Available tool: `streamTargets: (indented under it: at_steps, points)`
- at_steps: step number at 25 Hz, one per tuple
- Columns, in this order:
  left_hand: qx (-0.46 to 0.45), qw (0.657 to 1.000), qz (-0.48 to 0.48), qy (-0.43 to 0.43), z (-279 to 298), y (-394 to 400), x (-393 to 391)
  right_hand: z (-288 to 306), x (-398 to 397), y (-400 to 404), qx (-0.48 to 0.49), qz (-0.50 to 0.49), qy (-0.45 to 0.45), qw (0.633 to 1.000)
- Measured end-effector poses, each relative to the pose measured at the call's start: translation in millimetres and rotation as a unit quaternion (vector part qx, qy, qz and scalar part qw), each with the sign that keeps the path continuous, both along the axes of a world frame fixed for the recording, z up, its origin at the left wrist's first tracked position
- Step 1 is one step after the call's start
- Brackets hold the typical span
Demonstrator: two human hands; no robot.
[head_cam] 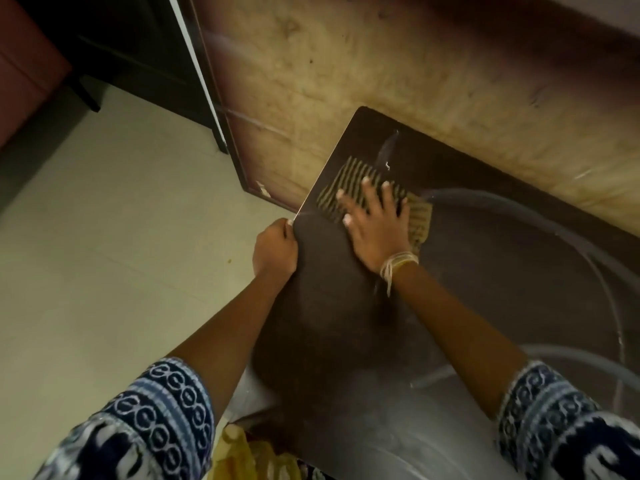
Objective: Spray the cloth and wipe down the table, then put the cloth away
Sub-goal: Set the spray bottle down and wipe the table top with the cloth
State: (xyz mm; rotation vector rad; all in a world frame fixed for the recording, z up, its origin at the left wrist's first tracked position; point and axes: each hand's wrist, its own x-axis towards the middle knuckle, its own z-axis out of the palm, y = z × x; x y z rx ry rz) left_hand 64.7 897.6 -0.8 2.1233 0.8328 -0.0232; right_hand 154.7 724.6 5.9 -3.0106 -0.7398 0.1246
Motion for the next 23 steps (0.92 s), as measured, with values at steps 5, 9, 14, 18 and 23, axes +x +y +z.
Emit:
streamTargets:
  at_steps: [5,9,14,18,23]
  points:
    - [0.122,0.991,-0.047,0.017,2.7,-11.4,-9.7,-3.0,-48.5,-31.0,-0.006,0.232,0.015,0.973]
    - [0.159,0.984,-0.064,0.05,2.7,-14.1,-3.6,-1.2,74.3,-9.3,0.01,0.083,-0.005,0.996]
    - [0.155,0.985,-0.053,0.054,3.3,-12.9,0.5,-1.7,132.2,13.3,0.034,-0.083,0.029,0.996]
    - [0.15,0.985,-0.064,0.063,8.4,-15.5,-2.6,-6.0,18.1,12.7,-0.006,0.154,0.005,0.988]
    - [0.17,0.98,-0.075,0.073,8.0,-14.1,-1.9,-8.5,32.5,10.9,-0.001,0.174,-0.008,0.985]
